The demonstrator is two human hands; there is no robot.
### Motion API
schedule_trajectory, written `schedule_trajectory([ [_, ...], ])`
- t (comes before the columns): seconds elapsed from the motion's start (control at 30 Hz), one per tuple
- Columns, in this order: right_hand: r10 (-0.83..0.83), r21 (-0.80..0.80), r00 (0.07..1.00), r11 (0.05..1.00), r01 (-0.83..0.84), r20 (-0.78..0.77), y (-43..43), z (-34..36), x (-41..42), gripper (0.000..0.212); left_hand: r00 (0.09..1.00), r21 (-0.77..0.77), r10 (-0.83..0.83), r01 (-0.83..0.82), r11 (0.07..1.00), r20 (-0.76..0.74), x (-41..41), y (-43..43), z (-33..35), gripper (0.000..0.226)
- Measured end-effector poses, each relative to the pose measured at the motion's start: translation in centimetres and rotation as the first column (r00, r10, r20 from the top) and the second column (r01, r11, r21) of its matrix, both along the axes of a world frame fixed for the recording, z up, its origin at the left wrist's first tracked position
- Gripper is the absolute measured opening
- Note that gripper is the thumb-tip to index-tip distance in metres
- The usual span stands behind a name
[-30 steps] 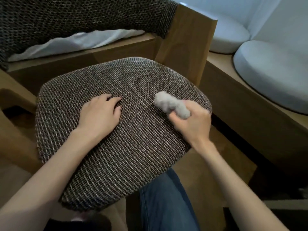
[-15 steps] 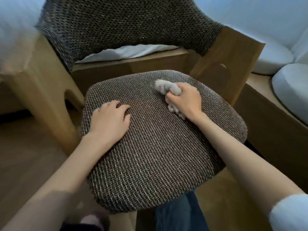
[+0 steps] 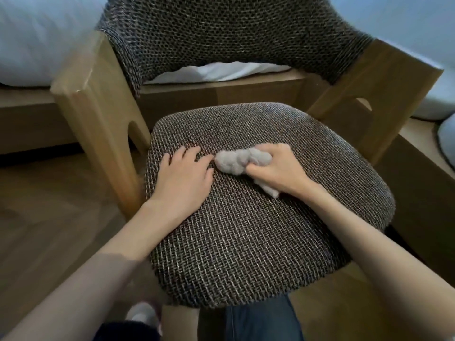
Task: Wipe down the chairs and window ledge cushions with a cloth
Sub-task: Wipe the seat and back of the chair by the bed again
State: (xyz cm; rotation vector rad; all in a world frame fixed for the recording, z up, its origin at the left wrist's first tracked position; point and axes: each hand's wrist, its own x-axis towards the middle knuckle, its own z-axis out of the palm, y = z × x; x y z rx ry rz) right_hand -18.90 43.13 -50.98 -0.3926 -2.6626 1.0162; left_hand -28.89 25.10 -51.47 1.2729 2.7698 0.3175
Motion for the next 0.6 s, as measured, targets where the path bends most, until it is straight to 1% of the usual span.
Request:
schedule_trajectory([
  [0.07, -0.054, 0.051, 0.998, 0.997, 0.055, -0.021, -0.4, 0.0, 4.0, 0.028, 0.999, -0.011, -0.012, 0.013, 1.000, 0.049, 1.7, 0.1, 0.0, 0.047],
  [0.2, -0.181, 0.192, 0.972, 0.959, 0.208, -0.150, -1.5, -0.5, 9.3, 0.031, 0.998, -0.007, -0.056, 0.056, 0.998, 0.034, 5.6, -0.9, -0.5, 0.049],
  [0.3, -0.250, 0.300, 0.947, 0.905, 0.302, -0.200, -3.0, -1.1, 10.4, 0.036, 0.997, -0.016, -0.072, 0.073, 0.997, 0.016, 8.0, -1.3, -0.7, 0.051],
  [0.4, -0.277, 0.366, 0.932, 0.863, 0.348, -0.233, -4.3, -1.6, 10.8, 0.035, 0.997, -0.010, -0.068, 0.067, 0.998, -0.033, 9.6, -1.5, -0.7, 0.055],
  [0.47, -0.276, 0.395, 0.921, 0.841, 0.369, -0.273, -5.0, -2.1, 11.2, 0.033, 0.995, 0.033, -0.066, 0.069, 0.997, -0.075, 10.6, -2.1, -0.9, 0.055],
  [0.6, -0.284, 0.397, 0.884, 0.812, 0.428, -0.372, -5.9, -3.2, 12.1, 0.033, 0.981, 0.231, -0.045, 0.090, 0.969, -0.190, 12.3, -4.3, -2.4, 0.044],
])
